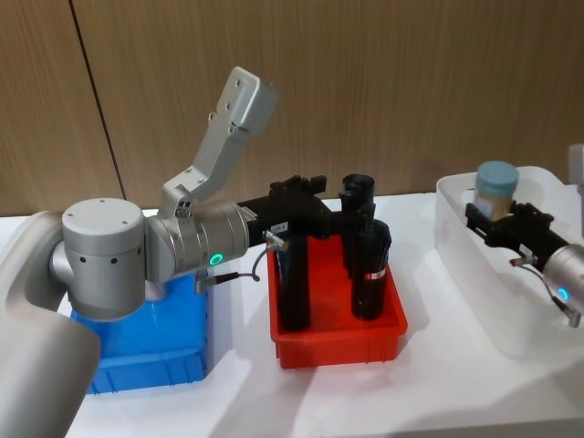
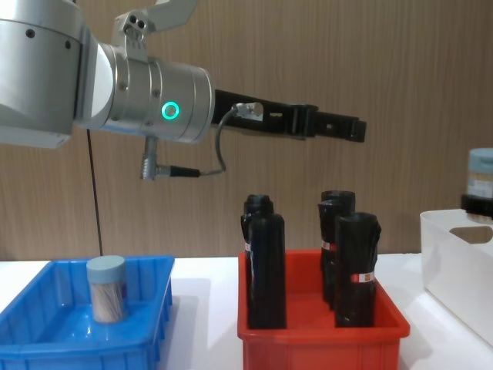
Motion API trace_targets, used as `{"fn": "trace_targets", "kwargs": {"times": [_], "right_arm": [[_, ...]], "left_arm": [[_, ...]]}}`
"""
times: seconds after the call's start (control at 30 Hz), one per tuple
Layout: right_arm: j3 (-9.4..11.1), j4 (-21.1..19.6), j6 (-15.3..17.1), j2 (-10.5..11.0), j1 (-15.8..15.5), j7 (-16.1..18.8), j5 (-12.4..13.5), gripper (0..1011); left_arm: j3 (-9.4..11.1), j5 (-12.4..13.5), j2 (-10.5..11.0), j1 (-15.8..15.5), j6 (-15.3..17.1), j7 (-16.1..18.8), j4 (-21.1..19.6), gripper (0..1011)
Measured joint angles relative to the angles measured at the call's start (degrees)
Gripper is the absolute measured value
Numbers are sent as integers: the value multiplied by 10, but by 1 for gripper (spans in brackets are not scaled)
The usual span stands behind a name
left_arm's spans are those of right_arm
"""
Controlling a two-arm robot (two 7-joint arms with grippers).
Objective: Pick the cotton swabs from the blue box and place them into the white box.
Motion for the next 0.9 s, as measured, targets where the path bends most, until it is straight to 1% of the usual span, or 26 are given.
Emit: {"fn": "trace_targets", "kwargs": {"times": [0.3, 0.5, 0.6, 0.67, 0.73, 0.8, 0.83, 0.9], "right_arm": [[8, 52, 17, 2, 31, -7, -16, 668], [11, 88, 32, 2, 56, -7, -26, 668], [12, 111, 41, 2, 73, -5, -34, 667], [13, 121, 44, 2, 79, -3, -36, 695], [13, 129, 46, 1, 85, -1, -39, 766], [14, 139, 48, 1, 92, 1, -41, 803], [14, 144, 49, 1, 96, 2, -43, 855], [15, 150, 50, 1, 100, 3, -44, 904]], "left_arm": [[0, 0, 0, 0, 0, 0, 0, 1004], [0, 0, 0, 0, 0, 0, 0, 1004], [0, 0, 0, 0, 0, 0, 0, 1004], [0, 0, 0, 0, 0, 0, 0, 1004], [0, 0, 0, 0, 0, 0, 0, 1004], [0, 0, 0, 0, 0, 0, 0, 1004], [0, 0, 0, 0, 0, 0, 0, 1004], [0, 0, 0, 0, 0, 0, 0, 1004]]}}
